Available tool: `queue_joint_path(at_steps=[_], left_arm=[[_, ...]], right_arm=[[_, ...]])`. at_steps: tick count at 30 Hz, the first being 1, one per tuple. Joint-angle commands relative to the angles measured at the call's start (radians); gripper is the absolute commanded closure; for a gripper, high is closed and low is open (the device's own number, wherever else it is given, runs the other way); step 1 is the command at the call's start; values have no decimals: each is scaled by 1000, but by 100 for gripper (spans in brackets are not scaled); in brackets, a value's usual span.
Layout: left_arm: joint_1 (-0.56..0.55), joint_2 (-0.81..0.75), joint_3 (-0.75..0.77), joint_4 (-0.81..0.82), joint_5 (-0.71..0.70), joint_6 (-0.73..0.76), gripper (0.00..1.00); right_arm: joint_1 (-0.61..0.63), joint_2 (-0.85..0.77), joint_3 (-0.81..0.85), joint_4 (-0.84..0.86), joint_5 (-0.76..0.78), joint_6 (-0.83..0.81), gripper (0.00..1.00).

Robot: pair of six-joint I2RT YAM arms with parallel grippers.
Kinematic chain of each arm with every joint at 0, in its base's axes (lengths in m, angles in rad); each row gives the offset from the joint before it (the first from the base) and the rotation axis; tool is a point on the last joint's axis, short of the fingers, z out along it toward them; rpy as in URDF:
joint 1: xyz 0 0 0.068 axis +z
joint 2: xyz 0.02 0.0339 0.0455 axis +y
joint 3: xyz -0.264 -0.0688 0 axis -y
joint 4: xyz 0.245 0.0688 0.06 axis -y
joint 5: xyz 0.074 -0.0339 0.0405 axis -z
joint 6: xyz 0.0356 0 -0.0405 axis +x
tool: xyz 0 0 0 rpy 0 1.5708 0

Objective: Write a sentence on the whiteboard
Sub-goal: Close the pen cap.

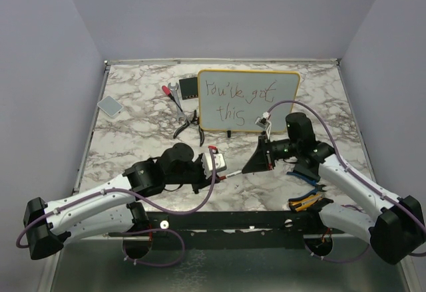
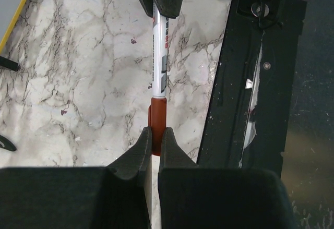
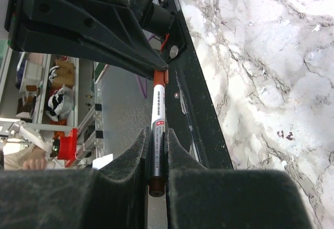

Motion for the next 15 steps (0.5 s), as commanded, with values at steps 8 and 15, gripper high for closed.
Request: queue_joint_path(at_steps=[8, 15], left_arm=[[29, -36, 2, 244, 29, -32, 100], [63, -44, -4, 259, 43, -47, 100]], right_arm=[[97, 53, -58, 184, -43, 117, 100], [176, 110, -77, 322, -22, 184, 99]])
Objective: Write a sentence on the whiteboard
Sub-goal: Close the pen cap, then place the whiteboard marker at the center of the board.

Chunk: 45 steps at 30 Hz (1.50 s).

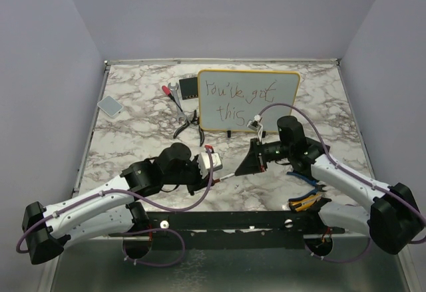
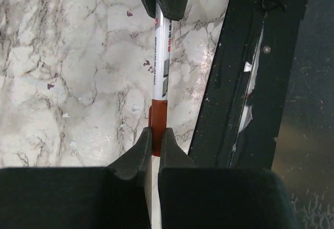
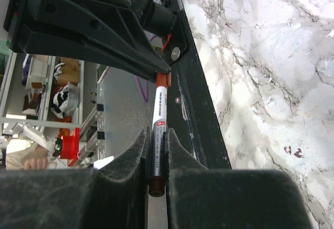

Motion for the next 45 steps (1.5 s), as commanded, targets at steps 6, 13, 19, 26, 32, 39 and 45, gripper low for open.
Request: queue_joint_path(at_steps=[6, 13, 19, 26, 32, 39, 45], left_arm=[[54, -35, 9, 337, 15, -30, 100], [71, -27, 7, 311, -18, -14, 100], [71, -32, 19, 258, -137, 14, 56], [76, -66, 17, 229, -294, 15, 28], [195, -21, 41, 211, -400, -49, 22], [449, 49, 61, 207, -366, -174, 20], [578, 74, 65, 211, -365, -240, 20]], right_arm=[[164, 107, -32, 222, -31, 124, 100], [172, 50, 4, 112, 120, 48, 99], [159, -45, 66, -152, 454, -31, 100], [156, -111, 24, -156, 780, 4, 99], [157, -27, -45, 16, 763, 30, 97], [174, 112, -74, 138, 802, 28, 90], [177, 205, -32, 86, 910, 27, 67]])
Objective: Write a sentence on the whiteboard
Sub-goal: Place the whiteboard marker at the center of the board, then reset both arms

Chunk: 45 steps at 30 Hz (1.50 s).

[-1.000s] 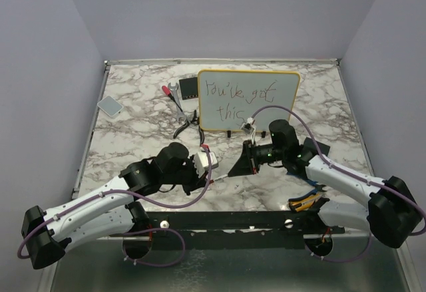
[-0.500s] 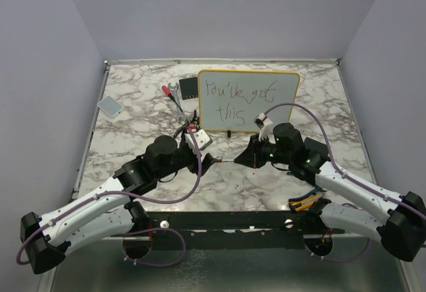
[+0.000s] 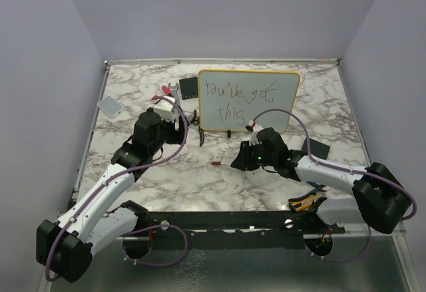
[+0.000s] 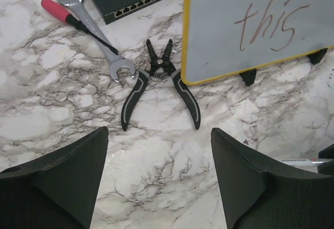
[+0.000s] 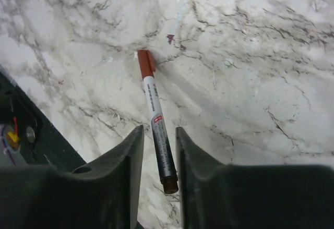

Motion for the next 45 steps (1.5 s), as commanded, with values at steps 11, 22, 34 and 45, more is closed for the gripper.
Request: queue_joint_path(at_steps=[11, 22, 34, 45], left_arm=[[173, 4, 37, -19, -114, -86, 6], [308, -37, 42, -26, -222, -118, 1], [310, -212, 29, 20, -410, -106, 1], [310, -234, 29, 20, -449, -110, 1]], right_arm=[[-7, -83, 64, -142, 406, -26, 1], [-359, -365, 49, -261, 433, -115, 0], [-399, -716, -59, 44, 763, -373, 0], [-398, -709, -52, 26, 834, -401, 0]])
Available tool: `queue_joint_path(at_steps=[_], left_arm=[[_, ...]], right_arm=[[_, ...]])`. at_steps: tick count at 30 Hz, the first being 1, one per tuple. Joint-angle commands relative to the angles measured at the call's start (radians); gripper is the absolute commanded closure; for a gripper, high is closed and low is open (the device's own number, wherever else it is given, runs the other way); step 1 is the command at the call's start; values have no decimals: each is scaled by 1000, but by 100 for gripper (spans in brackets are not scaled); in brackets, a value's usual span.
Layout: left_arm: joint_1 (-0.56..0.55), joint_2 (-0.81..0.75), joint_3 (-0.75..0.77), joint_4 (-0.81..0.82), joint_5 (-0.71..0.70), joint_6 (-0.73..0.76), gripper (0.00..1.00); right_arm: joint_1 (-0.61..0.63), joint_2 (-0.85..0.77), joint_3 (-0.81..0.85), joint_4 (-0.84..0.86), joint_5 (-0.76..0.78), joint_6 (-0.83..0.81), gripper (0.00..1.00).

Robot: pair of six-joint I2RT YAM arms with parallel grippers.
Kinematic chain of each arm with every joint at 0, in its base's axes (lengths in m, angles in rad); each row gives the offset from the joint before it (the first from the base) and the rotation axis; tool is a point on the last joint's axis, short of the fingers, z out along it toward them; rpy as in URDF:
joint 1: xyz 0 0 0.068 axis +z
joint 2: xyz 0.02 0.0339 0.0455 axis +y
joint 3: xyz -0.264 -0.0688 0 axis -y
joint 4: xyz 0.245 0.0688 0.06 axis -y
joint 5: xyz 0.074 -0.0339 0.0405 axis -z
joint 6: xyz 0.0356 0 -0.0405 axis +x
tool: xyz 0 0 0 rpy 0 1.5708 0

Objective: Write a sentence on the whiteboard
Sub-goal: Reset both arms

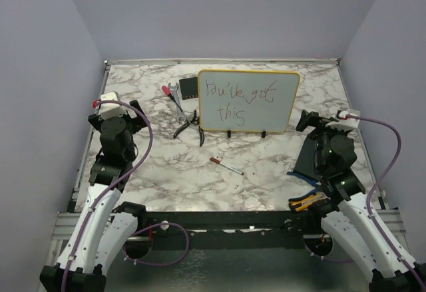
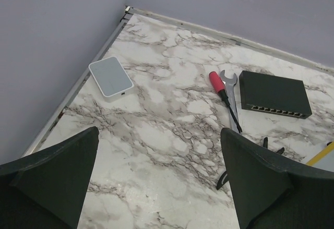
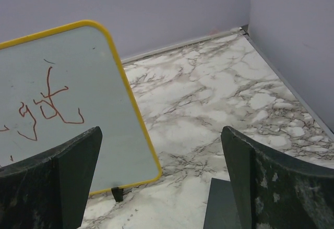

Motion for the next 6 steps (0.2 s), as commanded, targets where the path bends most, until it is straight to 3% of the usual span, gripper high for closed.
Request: queue_joint_path(at_steps=[1, 6], left_arm=[[5, -13, 14, 13, -42, -4, 1], [6, -19, 13, 13, -35, 5, 1]], right_arm=[[-4, 11, 4, 7, 47, -23, 0], [-4, -2, -1, 8, 45, -20, 0]])
